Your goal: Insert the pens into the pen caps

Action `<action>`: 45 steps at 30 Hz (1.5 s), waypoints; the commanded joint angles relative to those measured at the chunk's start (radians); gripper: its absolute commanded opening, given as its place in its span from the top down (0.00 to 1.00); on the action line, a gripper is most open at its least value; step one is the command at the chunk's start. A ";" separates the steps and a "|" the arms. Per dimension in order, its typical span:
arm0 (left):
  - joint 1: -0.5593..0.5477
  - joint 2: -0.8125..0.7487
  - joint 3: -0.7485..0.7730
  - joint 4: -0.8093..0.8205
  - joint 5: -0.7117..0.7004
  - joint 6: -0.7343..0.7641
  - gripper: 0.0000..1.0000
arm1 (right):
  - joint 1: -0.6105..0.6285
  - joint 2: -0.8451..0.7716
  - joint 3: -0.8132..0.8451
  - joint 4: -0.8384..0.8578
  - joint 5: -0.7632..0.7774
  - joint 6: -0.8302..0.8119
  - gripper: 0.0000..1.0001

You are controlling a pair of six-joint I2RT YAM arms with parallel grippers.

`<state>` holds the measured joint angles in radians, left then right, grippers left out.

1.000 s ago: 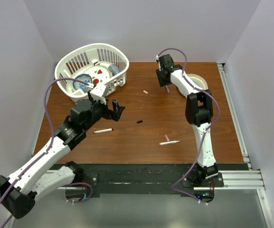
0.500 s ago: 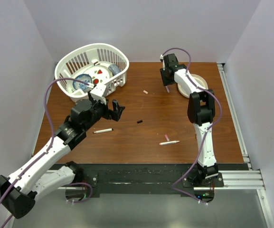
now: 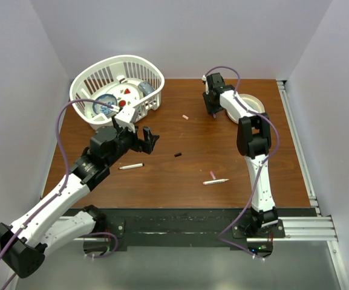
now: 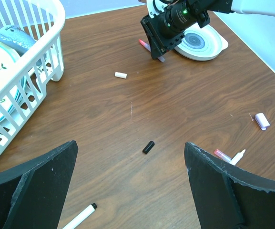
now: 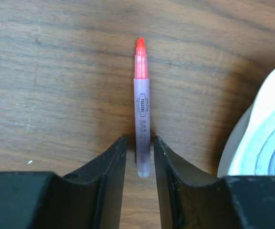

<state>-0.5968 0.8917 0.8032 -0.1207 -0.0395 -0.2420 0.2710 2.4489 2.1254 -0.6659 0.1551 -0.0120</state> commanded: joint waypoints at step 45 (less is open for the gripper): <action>-0.003 0.023 0.011 0.240 0.259 -0.468 0.41 | 0.505 -1.246 -1.147 0.819 -0.486 0.668 1.00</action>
<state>-0.5968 0.9031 0.7994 0.0433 0.1871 -0.6960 0.7612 1.2209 0.9859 0.0589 -0.3096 0.6266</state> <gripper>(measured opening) 0.624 0.050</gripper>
